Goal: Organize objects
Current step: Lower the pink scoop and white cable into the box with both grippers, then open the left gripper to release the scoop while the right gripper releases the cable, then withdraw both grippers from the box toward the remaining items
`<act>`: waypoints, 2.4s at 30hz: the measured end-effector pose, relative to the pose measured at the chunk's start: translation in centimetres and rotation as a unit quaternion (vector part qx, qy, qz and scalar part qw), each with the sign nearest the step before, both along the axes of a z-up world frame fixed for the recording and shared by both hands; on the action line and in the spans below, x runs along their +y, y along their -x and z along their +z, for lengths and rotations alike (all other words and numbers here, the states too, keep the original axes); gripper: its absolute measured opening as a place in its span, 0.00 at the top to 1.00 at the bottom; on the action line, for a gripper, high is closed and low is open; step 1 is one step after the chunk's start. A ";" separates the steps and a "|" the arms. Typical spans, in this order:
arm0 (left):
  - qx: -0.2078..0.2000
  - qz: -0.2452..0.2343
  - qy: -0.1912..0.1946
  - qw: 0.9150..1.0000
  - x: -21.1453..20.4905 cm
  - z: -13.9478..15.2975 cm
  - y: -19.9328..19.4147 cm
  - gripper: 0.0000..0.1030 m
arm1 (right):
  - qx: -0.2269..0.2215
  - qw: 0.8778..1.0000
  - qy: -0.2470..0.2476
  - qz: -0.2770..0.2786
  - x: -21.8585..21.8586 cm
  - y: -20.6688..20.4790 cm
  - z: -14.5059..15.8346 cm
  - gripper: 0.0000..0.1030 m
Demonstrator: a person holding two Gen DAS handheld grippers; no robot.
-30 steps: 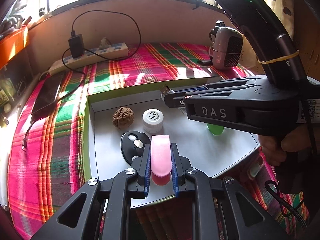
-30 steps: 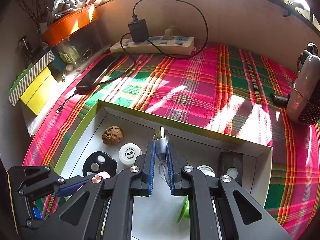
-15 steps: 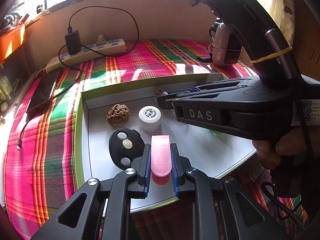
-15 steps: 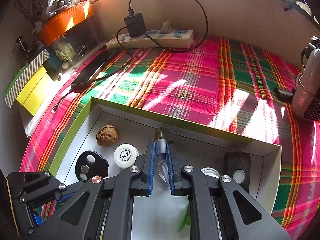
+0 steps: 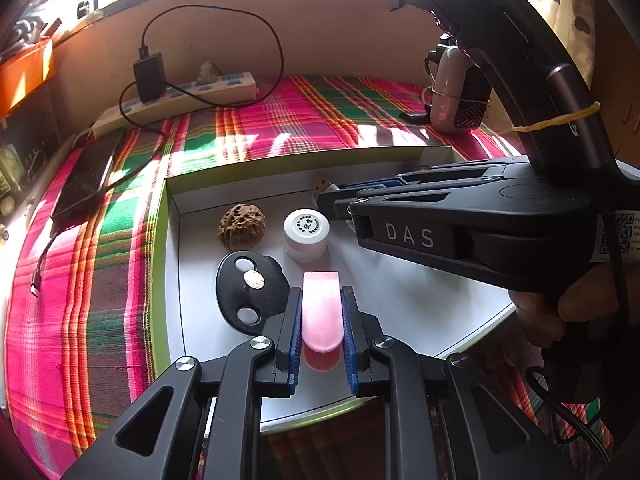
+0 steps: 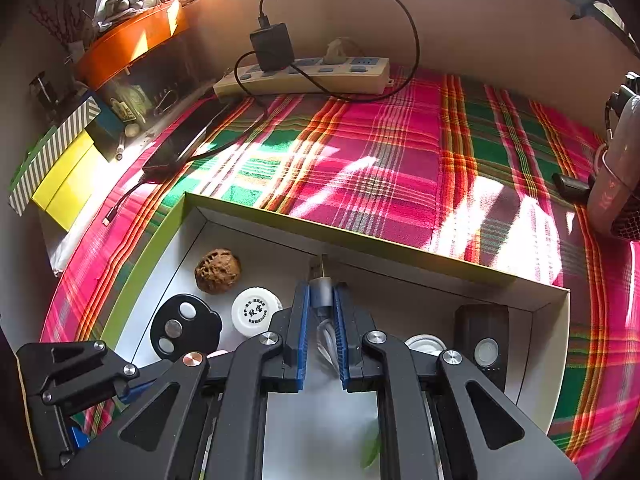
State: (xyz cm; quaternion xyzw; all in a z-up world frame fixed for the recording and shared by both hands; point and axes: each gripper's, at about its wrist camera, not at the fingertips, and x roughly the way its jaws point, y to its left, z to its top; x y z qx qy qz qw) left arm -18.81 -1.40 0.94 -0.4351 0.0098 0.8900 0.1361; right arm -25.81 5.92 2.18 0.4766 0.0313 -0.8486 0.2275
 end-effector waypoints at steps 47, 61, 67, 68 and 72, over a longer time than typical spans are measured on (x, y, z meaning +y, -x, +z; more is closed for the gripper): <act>0.041 0.012 0.022 0.999 -0.5 3.0 -3.9 0.78 | 0.061 0.998 0.007 -0.031 2.1 -6.1 4.5 0.81; 0.058 0.014 0.022 0.998 -0.4 4.0 -6.9 0.78 | 0.079 0.995 0.017 -0.060 4.4 -10.3 4.8 0.74; 0.058 0.016 0.019 0.998 -0.4 4.0 -7.9 0.78 | 0.083 0.994 0.013 -0.072 5.3 -11.6 4.6 0.74; 0.058 0.016 0.018 0.998 -0.4 3.9 -8.1 0.78 | 0.084 0.994 0.013 -0.073 5.5 -11.9 4.6 0.74; 0.061 0.019 0.012 0.998 -0.7 3.8 -8.8 0.78 | 0.088 0.993 0.014 -0.082 6.5 -12.8 4.5 0.74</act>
